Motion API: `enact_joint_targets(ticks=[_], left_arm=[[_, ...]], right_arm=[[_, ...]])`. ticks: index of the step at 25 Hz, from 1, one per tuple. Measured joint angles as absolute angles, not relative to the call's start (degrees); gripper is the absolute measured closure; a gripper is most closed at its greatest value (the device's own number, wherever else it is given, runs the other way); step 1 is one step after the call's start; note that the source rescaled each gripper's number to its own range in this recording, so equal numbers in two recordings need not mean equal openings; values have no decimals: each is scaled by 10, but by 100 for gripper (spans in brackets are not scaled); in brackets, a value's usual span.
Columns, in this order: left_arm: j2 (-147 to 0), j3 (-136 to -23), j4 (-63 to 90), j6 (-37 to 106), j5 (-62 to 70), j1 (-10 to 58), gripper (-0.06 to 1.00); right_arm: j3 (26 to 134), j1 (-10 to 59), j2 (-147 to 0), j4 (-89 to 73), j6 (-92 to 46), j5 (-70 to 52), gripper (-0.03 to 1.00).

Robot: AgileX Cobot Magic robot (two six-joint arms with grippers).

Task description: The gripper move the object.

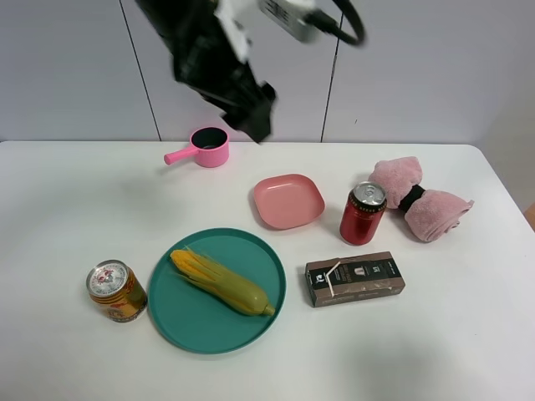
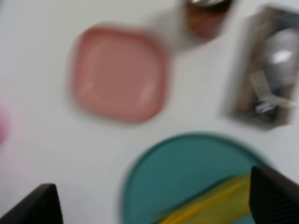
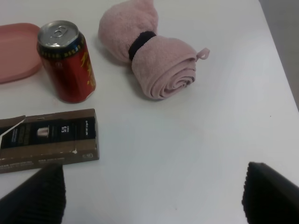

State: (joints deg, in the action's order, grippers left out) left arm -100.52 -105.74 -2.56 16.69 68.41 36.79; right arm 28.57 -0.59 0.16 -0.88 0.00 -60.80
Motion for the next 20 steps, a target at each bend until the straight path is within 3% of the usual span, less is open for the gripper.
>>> enact_joint_targets(ticks=[7, 20], left_arm=[[-858, -1057, -45, 205, 689, 168, 43], [-608, -1023, 7, 272, 692, -264, 43]], right_arm=[[286, -6, 2, -9, 0, -608, -3], [286, -6, 2, -9, 0, -608, -3]])
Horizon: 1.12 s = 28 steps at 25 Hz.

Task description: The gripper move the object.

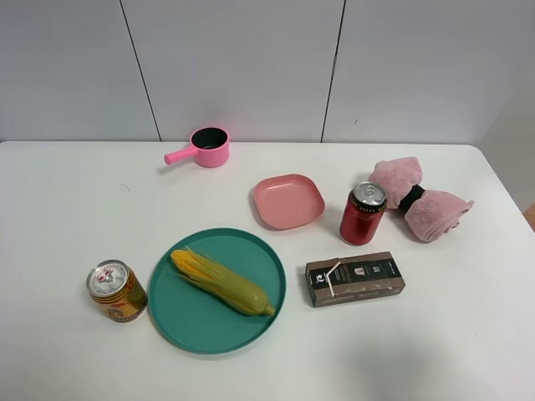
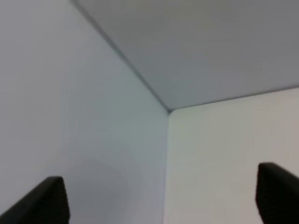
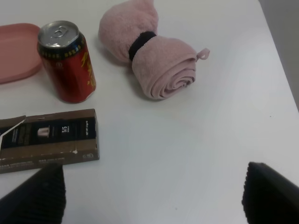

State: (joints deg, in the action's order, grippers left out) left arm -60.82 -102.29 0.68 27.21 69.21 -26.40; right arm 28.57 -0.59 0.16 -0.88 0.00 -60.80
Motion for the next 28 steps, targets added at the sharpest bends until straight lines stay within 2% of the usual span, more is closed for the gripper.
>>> enact_joint_targets(ticks=[3, 7, 20, 25, 28], left_arm=[[-544, -965, 74, 273, 692, -283, 43], [-469, -848, 129, 254, 693, -236, 43], [-230, -563, 90, 173, 697, -114, 43], [-124, -442, 87, 110, 648, -55, 43], [-95, -398, 75, 90, 624, -43, 43]], right_arm=[[286, -6, 2, -9, 0, -608, -3], [286, -6, 2, -9, 0, -608, -3], [286, -6, 2, -9, 0, -608, -3], [286, -6, 2, -9, 0, -608, -3], [286, -6, 2, -9, 0, -608, -3]])
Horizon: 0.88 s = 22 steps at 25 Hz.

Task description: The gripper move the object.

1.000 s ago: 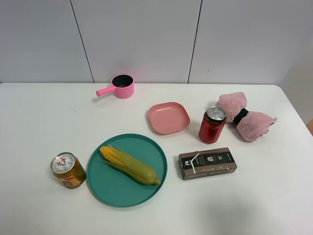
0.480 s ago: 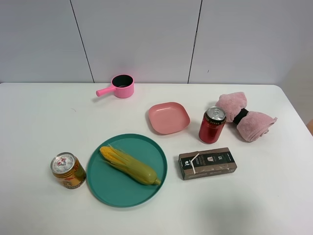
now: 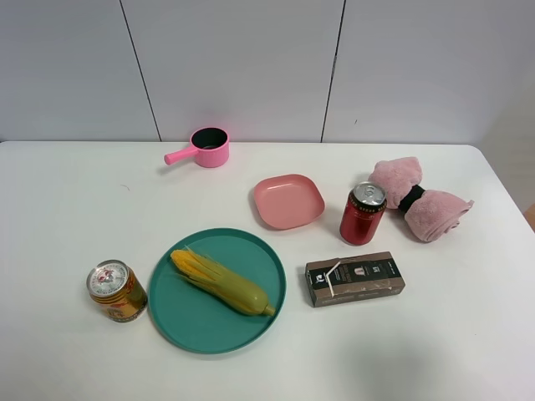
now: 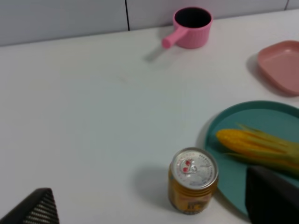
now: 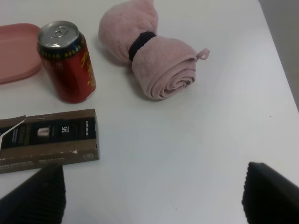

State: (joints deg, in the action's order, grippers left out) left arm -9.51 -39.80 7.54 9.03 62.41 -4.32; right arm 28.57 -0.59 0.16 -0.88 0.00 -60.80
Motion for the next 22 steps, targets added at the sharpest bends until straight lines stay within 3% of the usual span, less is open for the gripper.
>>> enact_joint_targets(ticks=[5, 22], left_arm=[[-53, -311, 57, 76, 581, -38, 43], [4, -291, 10, 10, 606, 19, 43]], right_arm=[[286, -6, 2, -9, 0, -608, -3], [286, -6, 2, -9, 0, -608, -3]])
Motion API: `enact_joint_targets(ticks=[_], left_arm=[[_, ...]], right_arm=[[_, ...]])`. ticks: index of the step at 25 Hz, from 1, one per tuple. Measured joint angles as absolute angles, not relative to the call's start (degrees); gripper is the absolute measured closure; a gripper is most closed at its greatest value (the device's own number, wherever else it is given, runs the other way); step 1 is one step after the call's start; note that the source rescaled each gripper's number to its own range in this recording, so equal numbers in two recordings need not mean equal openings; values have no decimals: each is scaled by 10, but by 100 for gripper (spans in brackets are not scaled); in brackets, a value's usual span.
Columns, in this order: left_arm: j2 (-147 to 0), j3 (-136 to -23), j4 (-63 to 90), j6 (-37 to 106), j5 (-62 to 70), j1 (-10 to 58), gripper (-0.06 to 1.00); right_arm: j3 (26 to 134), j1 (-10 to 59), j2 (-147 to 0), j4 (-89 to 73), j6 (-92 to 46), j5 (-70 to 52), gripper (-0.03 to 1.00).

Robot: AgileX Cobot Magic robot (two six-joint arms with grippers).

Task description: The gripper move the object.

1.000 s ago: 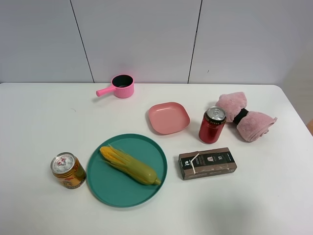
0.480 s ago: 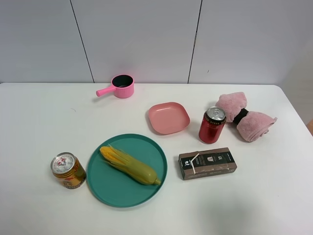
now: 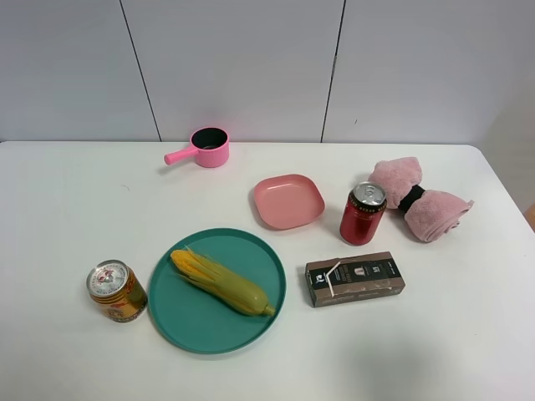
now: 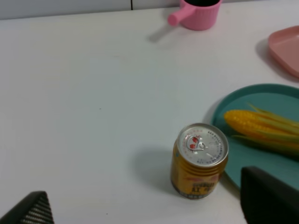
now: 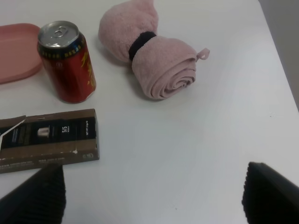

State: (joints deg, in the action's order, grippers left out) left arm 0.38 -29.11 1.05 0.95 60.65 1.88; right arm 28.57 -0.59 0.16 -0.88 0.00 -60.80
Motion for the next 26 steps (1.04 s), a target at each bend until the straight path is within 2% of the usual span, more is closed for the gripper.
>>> enact_joint_targets(ticks=[26], left_arm=[[4, -291, 19, 16, 606, 19, 43]], right_arm=[[286, -6, 2, -9, 0, -608, -3]])
